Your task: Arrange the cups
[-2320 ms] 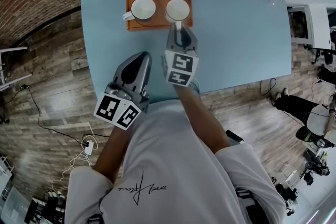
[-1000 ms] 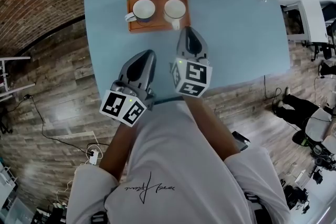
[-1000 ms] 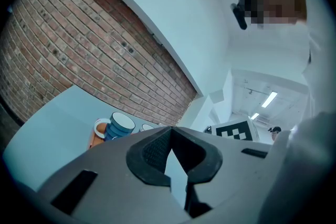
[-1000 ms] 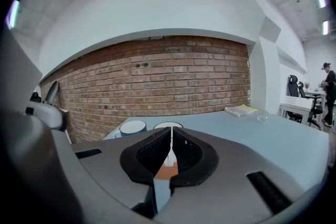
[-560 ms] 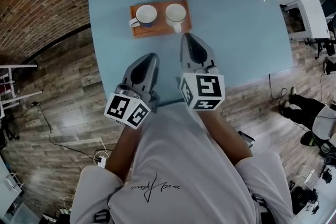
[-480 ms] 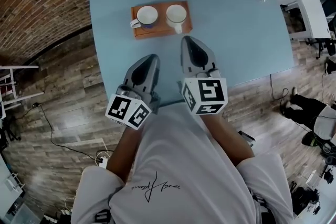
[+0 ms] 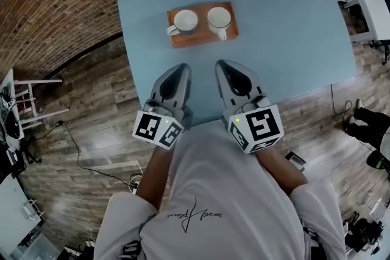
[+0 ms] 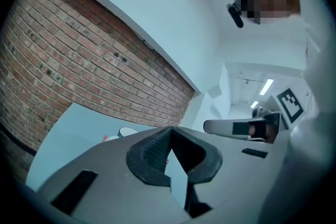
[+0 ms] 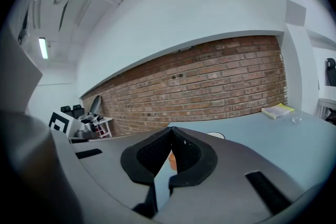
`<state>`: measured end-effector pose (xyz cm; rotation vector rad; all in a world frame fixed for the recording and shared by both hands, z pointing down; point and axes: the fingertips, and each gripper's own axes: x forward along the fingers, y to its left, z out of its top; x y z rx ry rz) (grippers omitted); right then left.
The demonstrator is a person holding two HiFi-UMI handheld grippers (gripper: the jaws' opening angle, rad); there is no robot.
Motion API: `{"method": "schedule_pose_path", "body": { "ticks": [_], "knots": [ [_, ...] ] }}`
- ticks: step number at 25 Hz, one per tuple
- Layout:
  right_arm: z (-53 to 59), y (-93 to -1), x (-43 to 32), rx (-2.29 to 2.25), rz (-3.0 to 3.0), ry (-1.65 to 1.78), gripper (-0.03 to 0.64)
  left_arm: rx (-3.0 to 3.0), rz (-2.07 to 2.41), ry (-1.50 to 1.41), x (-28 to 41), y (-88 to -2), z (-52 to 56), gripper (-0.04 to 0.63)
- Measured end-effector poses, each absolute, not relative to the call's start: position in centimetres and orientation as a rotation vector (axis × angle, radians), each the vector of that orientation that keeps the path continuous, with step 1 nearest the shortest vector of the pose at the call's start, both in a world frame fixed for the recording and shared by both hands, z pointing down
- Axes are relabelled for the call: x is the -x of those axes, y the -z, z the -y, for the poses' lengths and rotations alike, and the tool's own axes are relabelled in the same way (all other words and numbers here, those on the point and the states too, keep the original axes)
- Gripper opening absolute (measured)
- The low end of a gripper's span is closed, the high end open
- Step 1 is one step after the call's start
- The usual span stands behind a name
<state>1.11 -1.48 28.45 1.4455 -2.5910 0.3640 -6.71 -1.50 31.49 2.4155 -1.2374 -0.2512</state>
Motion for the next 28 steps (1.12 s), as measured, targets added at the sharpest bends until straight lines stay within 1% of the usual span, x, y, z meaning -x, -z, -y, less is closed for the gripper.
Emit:
{"method": "schedule_pose_path", "body": {
  "ticks": [8, 22, 28],
  "knots": [
    [0.4, -28.8, 0.7, -1.311, 2.661, -0.355, 0.021, -2.484, 1.268, 0.145, 9.2, -33.2, 3.6, 0.009],
    [2.0, -29.6, 1.8, -1.191, 2.666, -0.39, 0.021, -2.553, 1.217, 0.043, 10.9, -36.1, 7.3, 0.011],
    [2.6, -29.4, 2.6, -1.144, 2.674, -0.355, 0.021, -2.581, 1.243, -0.027, 11.9, -37.5, 9.1, 0.011]
  ]
}}
